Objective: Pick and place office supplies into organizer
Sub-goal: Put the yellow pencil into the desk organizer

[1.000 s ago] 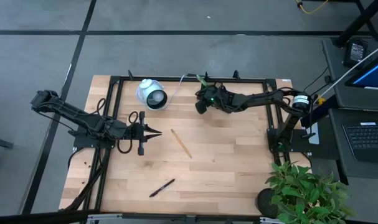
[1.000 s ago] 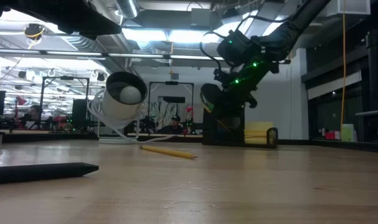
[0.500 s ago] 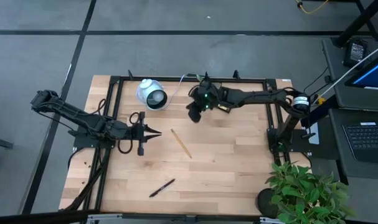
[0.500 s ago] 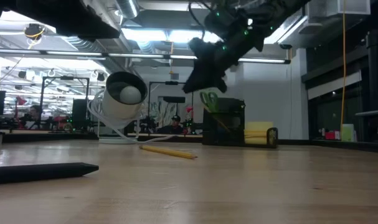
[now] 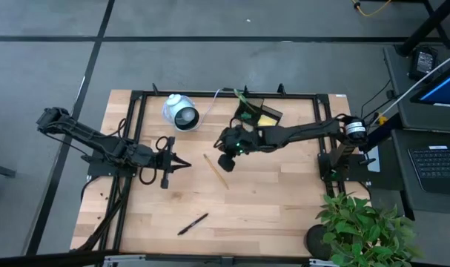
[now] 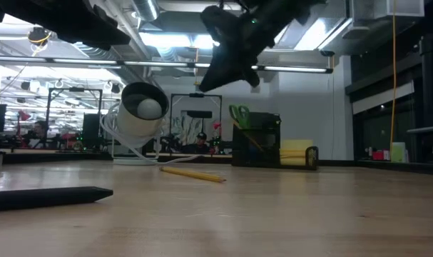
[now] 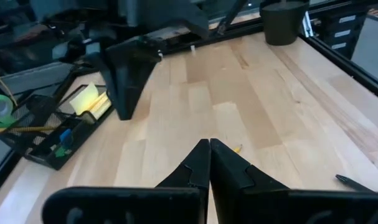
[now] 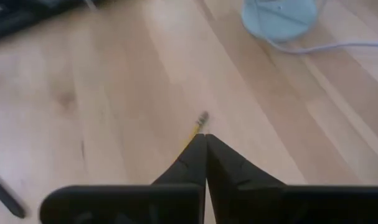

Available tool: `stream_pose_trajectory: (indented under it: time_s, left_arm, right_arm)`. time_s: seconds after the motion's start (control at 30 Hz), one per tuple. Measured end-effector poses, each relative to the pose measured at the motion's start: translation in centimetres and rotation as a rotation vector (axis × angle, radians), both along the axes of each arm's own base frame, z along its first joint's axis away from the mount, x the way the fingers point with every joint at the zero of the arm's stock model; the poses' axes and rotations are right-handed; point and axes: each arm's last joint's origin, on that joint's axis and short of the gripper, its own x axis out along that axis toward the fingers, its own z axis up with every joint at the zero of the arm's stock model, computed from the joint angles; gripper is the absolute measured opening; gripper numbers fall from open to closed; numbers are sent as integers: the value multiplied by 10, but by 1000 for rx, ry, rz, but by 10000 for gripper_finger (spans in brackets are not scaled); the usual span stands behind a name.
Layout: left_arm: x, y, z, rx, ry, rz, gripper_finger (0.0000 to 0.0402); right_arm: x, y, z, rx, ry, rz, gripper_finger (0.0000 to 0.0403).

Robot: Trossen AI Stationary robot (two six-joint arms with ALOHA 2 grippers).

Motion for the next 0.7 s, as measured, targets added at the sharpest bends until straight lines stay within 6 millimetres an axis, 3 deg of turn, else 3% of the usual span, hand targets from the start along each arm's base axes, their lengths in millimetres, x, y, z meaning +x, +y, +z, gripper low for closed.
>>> stream_pose_trajectory:
  time_s: [0.13,0.37,0.57,0.7]
  left_arm:
    - [0,0,0,-9,-3,4,2]
    - [-5,2,3,-37,-48,31,2]
    - [-21,8,-20,-100,-163,39,2]
    - [-32,12,-25,-126,-219,40,2]
  right_arm:
    - [16,20,3,-23,43,33,4]
    - [47,42,-17,-31,203,81,4]
    - [66,52,-35,-28,299,100,10]
    - [74,54,-50,15,345,135,23]
